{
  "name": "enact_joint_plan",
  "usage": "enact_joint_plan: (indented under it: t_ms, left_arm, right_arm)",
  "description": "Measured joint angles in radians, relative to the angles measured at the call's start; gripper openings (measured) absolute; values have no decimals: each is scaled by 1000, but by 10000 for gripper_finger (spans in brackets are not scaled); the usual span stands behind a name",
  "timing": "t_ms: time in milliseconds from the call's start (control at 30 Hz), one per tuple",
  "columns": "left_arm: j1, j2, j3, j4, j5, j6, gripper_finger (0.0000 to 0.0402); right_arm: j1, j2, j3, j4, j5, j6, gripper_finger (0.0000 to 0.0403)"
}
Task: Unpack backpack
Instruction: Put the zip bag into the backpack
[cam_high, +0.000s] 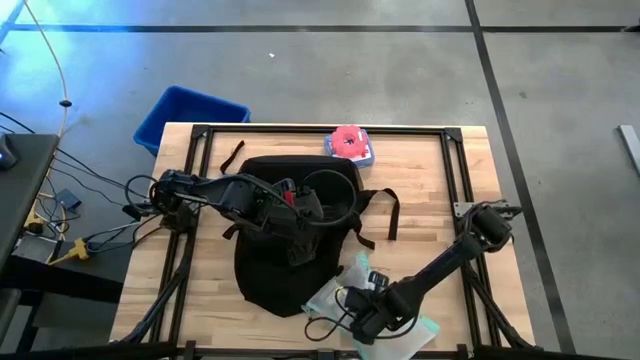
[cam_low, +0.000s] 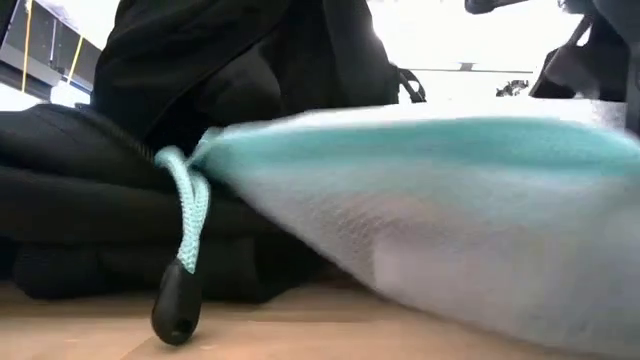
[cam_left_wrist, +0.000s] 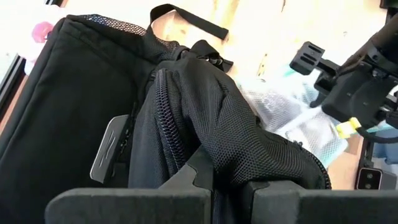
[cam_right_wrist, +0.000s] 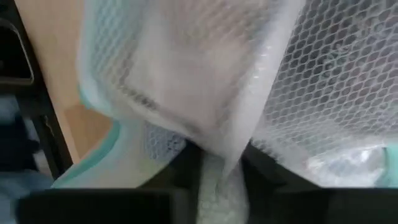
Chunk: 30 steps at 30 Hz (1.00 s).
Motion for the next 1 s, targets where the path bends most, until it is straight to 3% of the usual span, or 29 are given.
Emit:
enact_joint_plan:
  t_ms: [100, 233, 400, 633, 1000]
  left_arm:
    - [0, 0, 0, 2, 0, -3, 1]
    - [4, 0, 0, 14, -1, -19, 1]
    - [5, 0, 0, 18, -1, -28, 1]
    - [5, 0, 0, 21, -4, -28, 1]
    - [6, 0, 0, 23, -5, -27, 1]
  right_arm:
    - [18, 20, 92, -191, 26, -23, 4]
    - [40, 37, 259, -525, 59, -6, 1]
    - [67, 30, 412, -743, 136, 32, 1]
    - [86, 1, 459, -733, 218, 40, 1]
    - [80, -2, 294, -668, 131, 6, 0]
